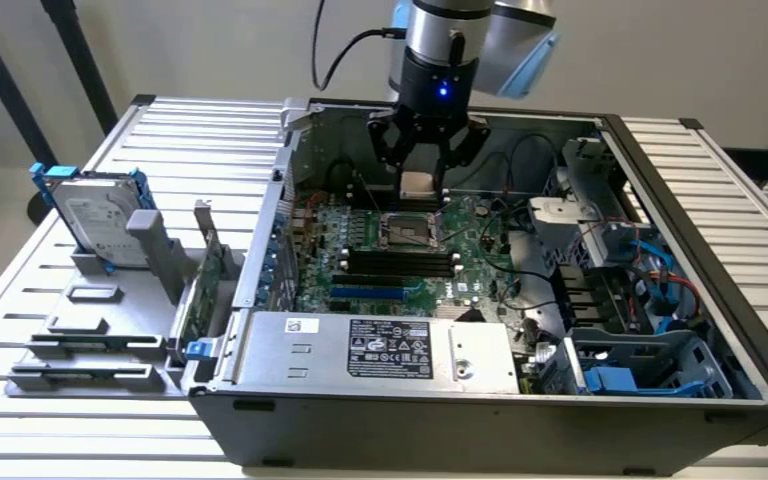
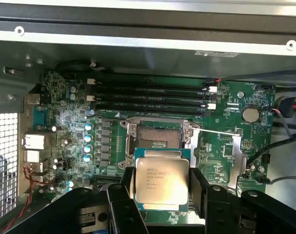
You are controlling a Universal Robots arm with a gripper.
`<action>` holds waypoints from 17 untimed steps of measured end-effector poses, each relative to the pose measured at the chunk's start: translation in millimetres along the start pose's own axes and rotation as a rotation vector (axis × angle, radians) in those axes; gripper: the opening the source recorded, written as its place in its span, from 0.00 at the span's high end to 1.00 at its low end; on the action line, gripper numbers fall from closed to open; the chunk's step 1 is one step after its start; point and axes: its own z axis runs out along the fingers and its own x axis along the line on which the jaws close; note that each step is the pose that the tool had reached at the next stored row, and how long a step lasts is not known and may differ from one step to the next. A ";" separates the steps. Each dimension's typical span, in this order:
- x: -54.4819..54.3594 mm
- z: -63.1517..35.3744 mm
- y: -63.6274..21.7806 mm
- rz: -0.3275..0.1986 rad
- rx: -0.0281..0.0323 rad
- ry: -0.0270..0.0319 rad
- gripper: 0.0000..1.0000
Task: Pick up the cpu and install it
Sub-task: 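Pick up the cpu and move it towards the insertion slot, then place the cpu into insertion slot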
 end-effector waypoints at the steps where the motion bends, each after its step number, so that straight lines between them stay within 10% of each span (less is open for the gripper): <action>1: -0.1 1.1 -0.1 0.001 0.0012 0.0001 0.45; 17: 0.0 1.2 0.0 0.001 0.0028 0.0000 0.45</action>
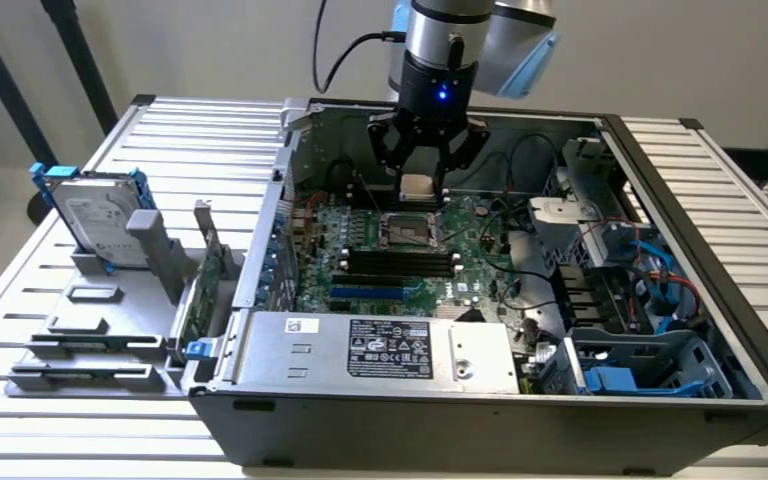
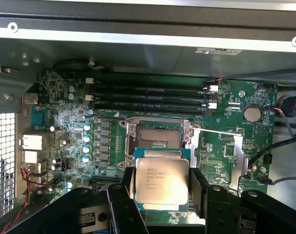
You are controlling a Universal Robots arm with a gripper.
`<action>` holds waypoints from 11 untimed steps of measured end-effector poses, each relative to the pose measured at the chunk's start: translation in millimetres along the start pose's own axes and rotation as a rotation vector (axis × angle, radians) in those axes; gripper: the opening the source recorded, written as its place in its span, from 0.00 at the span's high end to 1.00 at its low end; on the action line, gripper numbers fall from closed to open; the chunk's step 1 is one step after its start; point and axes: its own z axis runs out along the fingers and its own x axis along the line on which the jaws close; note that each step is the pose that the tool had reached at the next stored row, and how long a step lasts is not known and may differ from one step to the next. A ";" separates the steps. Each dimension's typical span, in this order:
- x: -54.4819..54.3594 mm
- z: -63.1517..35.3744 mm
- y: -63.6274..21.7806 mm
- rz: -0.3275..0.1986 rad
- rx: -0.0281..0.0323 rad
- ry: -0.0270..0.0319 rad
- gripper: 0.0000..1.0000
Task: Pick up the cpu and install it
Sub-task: 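Place the cpu into insertion slot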
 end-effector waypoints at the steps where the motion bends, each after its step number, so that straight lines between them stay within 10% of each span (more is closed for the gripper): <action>1: 0.1 0.1 0.0 0.001 0.0000 0.0001 0.45; 11: 0.0 4.7 -0.1 0.167 -0.0053 -0.0048 0.45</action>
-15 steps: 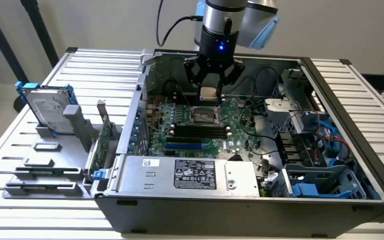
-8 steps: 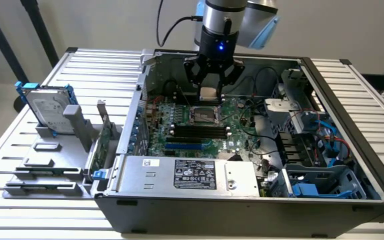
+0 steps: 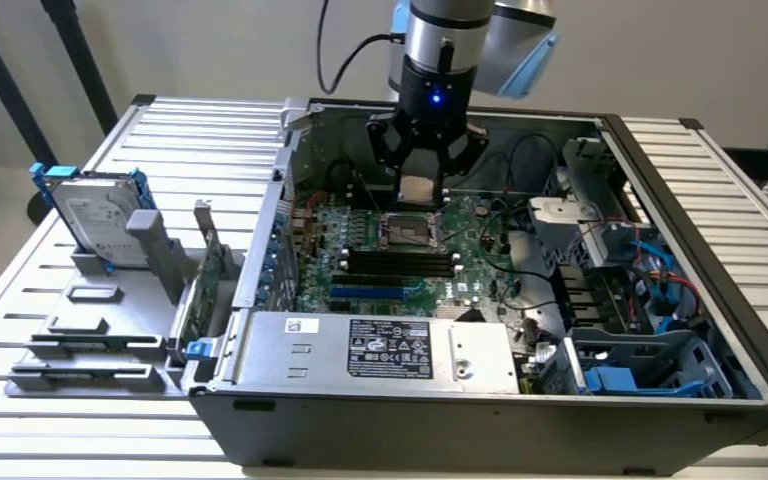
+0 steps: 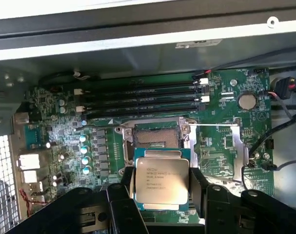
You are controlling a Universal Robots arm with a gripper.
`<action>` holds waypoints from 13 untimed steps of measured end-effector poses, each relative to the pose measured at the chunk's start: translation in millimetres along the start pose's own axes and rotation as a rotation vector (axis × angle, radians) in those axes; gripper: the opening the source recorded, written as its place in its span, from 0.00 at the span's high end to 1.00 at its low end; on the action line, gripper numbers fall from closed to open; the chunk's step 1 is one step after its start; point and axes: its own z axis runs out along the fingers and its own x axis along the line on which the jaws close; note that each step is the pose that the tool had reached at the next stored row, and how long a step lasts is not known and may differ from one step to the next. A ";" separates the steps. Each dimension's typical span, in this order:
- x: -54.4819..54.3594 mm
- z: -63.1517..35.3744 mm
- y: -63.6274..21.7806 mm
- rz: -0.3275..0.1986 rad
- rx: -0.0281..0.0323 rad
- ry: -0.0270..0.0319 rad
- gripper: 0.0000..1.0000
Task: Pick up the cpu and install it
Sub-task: 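Place the cpu into insertion slot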
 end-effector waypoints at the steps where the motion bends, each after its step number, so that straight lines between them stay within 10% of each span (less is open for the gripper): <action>1: 0.0 0.5 0.0 0.018 -0.0006 -0.0006 0.45; 13: -0.3 8.0 -0.2 0.235 -0.0077 -0.0069 0.45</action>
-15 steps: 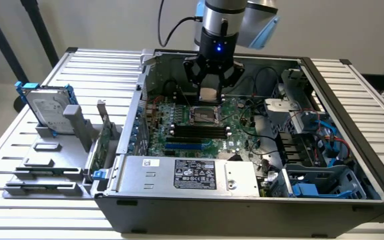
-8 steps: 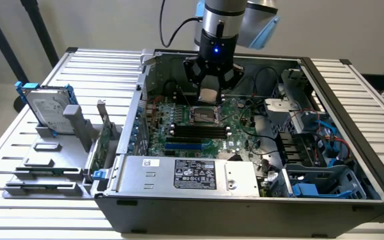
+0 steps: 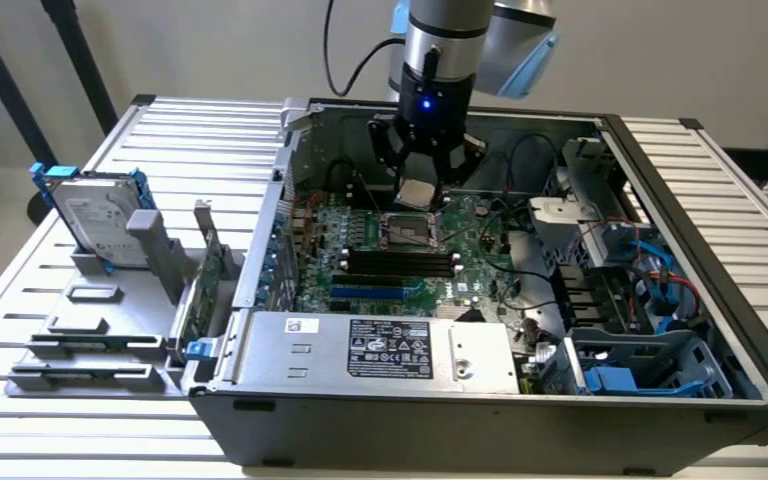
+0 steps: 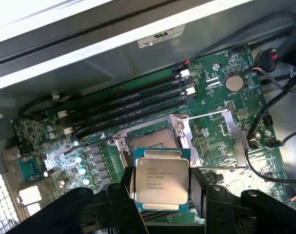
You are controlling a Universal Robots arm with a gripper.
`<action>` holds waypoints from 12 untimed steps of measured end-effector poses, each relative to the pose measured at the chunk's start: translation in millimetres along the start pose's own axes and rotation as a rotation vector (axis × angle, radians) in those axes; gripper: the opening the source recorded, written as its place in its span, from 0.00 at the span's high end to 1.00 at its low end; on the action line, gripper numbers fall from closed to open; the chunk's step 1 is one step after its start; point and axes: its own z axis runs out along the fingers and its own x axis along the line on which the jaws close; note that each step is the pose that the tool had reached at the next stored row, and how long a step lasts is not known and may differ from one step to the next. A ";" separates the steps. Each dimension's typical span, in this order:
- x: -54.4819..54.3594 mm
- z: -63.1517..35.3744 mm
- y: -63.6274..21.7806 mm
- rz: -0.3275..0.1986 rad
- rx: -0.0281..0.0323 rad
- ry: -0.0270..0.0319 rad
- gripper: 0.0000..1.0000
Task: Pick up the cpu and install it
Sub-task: 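Place the cpu into insertion slot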
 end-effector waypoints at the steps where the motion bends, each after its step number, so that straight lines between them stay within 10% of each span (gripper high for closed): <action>1: 0.0 0.6 0.0 0.018 -0.0005 -0.0005 0.45; 12: -0.3 10.1 -0.3 0.219 -0.0070 -0.0064 0.45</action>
